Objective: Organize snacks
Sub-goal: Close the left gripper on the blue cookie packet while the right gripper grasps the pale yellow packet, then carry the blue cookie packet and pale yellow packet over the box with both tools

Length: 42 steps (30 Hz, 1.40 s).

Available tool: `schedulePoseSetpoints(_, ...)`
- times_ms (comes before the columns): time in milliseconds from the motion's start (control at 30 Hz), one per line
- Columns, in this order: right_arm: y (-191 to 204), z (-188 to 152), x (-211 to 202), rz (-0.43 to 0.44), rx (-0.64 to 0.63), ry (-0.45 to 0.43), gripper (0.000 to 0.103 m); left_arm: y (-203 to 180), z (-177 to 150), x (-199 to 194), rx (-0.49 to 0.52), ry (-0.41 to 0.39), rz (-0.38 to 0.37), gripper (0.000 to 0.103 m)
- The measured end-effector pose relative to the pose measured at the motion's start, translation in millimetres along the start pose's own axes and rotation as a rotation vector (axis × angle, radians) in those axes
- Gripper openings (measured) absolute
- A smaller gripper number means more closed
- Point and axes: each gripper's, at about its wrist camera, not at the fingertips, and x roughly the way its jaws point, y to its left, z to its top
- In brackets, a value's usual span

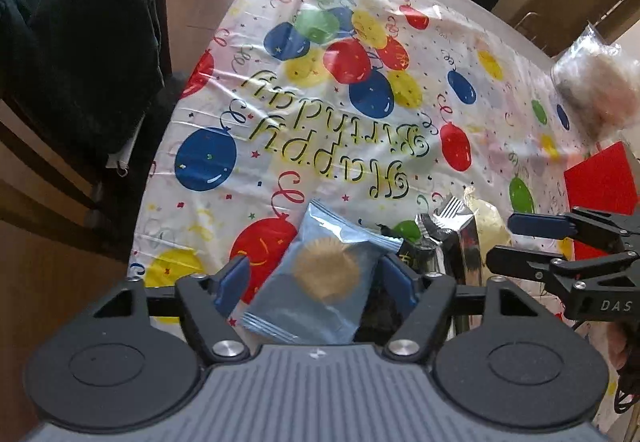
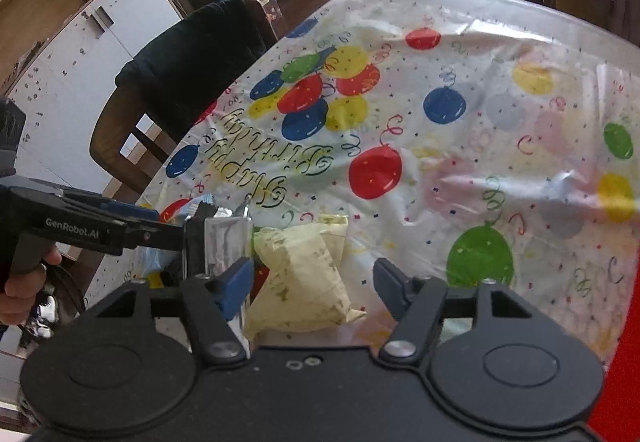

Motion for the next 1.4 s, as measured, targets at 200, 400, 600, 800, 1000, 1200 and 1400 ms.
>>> schedulePoseSetpoints(200, 4, -2, 8, 0.010, -0.014, 0.016, 0.056, -8, -3, 1, 0.069, -0.007, 0.023, 0.059)
schedulePoseSetpoints(400, 14, -6, 11, -0.021, -0.061, 0.007, 0.047, -25, -14, 1, 0.204, -0.014, 0.100, 0.050)
schedulePoseSetpoints(600, 20, -11, 5, -0.075, -0.073, -0.015, 0.037, -37, -24, 0, 0.267, -0.060, 0.182, 0.045)
schedulePoseSetpoints(800, 21, -22, -11, -0.121, -0.040, -0.052, 0.031, -29, -30, -8, 0.196, -0.085, 0.187, 0.045)
schedulePoseSetpoints(1000, 25, -40, -32, -0.158, -0.021, -0.084, 0.029, -22, -42, -24, 0.159, -0.106, 0.170, 0.045)
schedulePoseSetpoints(1200, 36, -56, -60, -0.191, 0.001, -0.131, 0.029, -28, -58, -49, 0.170, -0.134, 0.158, 0.045)
schedulePoseSetpoints(1400, 45, -70, -96, -0.219, 0.035, -0.184, 0.029, -42, -70, -80, 0.184, -0.169, 0.133, 0.045)
